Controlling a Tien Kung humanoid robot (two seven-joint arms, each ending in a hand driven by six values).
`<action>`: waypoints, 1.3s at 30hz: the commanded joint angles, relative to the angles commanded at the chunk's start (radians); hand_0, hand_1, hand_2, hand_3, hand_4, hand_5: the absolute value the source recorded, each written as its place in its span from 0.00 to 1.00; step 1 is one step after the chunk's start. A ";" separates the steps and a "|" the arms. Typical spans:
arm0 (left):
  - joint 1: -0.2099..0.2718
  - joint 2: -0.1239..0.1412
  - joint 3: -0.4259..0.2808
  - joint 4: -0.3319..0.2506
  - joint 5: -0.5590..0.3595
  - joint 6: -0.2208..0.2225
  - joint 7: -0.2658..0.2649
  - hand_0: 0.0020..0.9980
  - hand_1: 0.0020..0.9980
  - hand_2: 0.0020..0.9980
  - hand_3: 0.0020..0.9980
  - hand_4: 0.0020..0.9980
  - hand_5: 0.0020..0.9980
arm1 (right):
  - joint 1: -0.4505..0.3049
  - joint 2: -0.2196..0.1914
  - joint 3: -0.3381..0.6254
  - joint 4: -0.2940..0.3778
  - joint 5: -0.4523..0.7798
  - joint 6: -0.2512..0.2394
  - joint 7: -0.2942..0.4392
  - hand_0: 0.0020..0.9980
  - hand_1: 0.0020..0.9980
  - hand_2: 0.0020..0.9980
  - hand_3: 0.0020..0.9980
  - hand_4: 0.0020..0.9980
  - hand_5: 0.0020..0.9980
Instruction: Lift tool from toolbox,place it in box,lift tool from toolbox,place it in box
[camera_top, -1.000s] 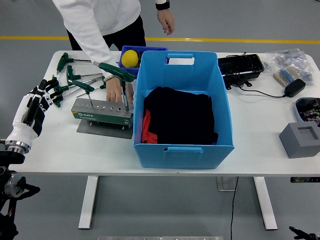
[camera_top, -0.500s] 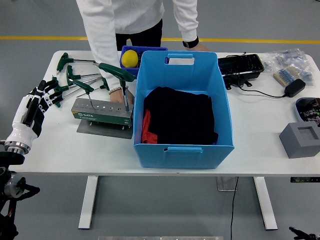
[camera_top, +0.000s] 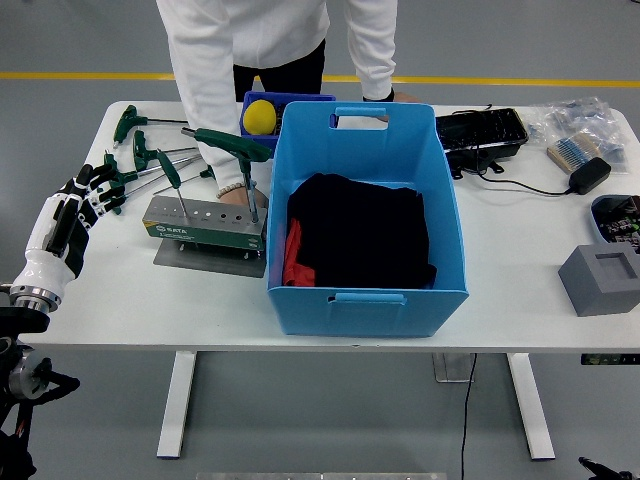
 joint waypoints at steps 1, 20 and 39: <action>0.000 0.001 -0.001 -0.002 0.014 0.006 -0.005 0.74 0.75 0.84 0.77 0.87 0.84 | -0.001 0.000 0.001 0.000 -0.001 0.000 0.000 0.63 0.60 0.66 0.54 0.79 0.67; -0.304 0.221 0.167 -0.014 0.681 0.064 -0.288 0.97 0.96 0.98 0.88 1.00 0.61 | 0.003 -0.002 -0.007 0.000 0.016 -0.002 0.001 0.63 0.60 0.66 0.54 0.79 0.67; -0.677 0.212 0.601 0.236 1.038 -0.003 -0.277 0.96 0.98 0.97 0.93 1.00 0.59 | 0.004 -0.002 -0.003 0.004 0.011 0.000 -0.004 0.63 0.60 0.66 0.54 0.79 0.67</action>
